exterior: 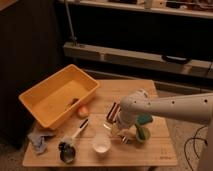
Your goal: Place fork in table surface
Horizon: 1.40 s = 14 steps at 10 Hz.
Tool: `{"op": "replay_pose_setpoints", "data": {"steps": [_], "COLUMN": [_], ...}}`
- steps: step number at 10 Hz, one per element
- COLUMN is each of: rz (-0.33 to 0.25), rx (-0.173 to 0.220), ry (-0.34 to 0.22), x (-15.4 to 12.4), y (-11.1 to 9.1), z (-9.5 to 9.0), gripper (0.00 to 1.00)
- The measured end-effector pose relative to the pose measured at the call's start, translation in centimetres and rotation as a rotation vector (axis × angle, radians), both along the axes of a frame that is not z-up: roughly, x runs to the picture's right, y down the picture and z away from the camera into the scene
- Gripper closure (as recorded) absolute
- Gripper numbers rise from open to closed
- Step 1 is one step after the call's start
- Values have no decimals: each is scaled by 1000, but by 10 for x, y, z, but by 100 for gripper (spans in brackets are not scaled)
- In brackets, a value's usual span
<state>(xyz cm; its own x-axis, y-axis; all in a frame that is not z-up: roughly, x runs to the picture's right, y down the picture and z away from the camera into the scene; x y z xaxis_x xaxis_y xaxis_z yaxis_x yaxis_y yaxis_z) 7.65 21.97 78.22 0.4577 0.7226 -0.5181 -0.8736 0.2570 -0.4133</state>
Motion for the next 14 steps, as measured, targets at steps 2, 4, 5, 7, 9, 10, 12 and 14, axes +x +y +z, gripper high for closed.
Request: {"op": "replay_pose_setpoints", "data": {"steps": [2,4,5,7,9,10,12,14], "rz": [-30,-50,-54,-55,-60,-67,-83,-98], "rx": [-1,-2,2,7,2,-8,-27,-47], "ry": [-2,-18,-30,-58,-73,-80,-85,-80], "x": [-6,-5,-8,-14,-17,-20,-23,-23], "y": [3,6,6,6,10,15,23,32], "z": [9,15,17,18,19,21,24,27], "gripper": [35,35,35,45,63,76,93,100]}}
